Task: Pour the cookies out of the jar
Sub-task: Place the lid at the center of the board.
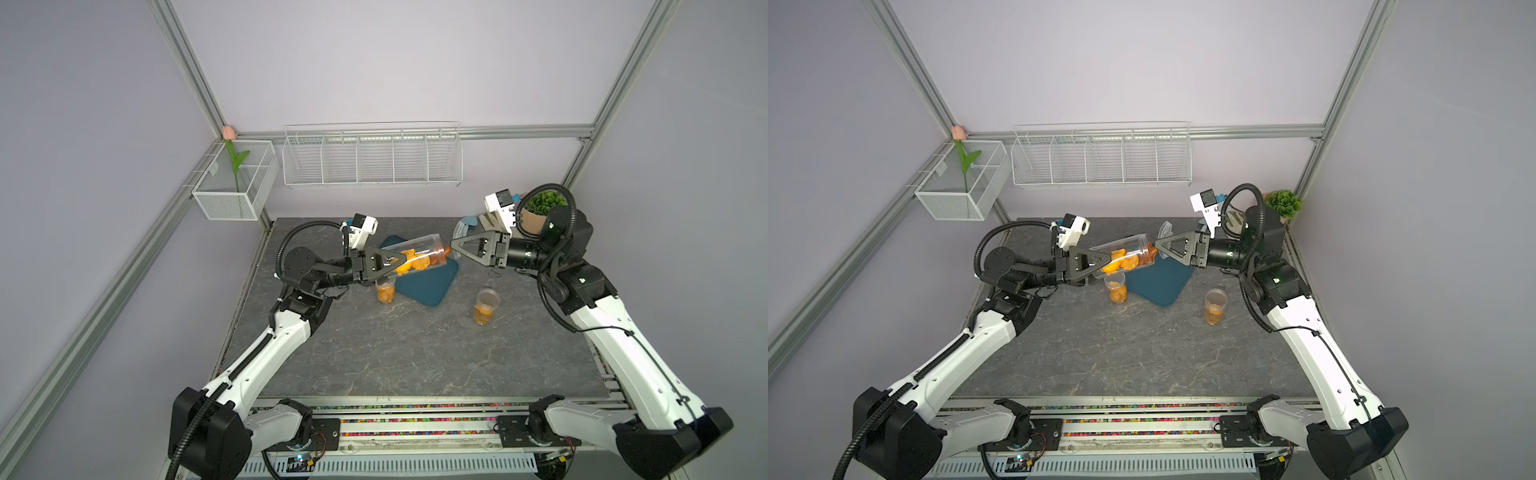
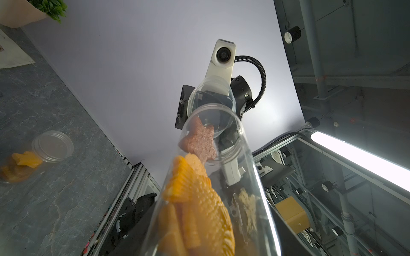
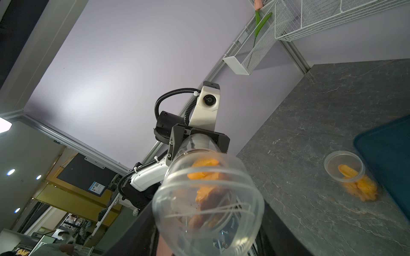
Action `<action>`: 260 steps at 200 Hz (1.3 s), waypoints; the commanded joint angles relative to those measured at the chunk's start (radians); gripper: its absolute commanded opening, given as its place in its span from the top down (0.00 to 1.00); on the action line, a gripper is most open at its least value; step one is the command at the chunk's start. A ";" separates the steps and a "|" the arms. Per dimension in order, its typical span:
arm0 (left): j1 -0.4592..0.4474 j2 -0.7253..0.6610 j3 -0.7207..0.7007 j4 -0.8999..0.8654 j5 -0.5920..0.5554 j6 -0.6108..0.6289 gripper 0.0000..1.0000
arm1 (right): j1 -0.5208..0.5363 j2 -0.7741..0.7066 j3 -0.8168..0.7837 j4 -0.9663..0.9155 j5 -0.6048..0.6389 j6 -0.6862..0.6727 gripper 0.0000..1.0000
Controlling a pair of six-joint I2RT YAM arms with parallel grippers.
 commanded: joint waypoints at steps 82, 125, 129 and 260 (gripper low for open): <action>0.017 0.010 0.024 0.053 0.003 -0.028 0.44 | -0.094 -0.083 -0.036 -0.555 0.140 -0.286 0.38; 0.018 0.020 0.032 0.051 0.005 -0.027 0.44 | 0.017 -0.017 -0.093 -0.729 0.240 -0.426 0.37; 0.016 0.021 0.031 0.050 0.005 -0.027 0.44 | 0.030 -0.008 -0.104 -0.734 0.253 -0.433 0.37; 0.026 -0.013 0.005 0.022 0.009 -0.023 0.44 | 0.242 0.405 -0.285 -0.760 0.756 -0.433 0.33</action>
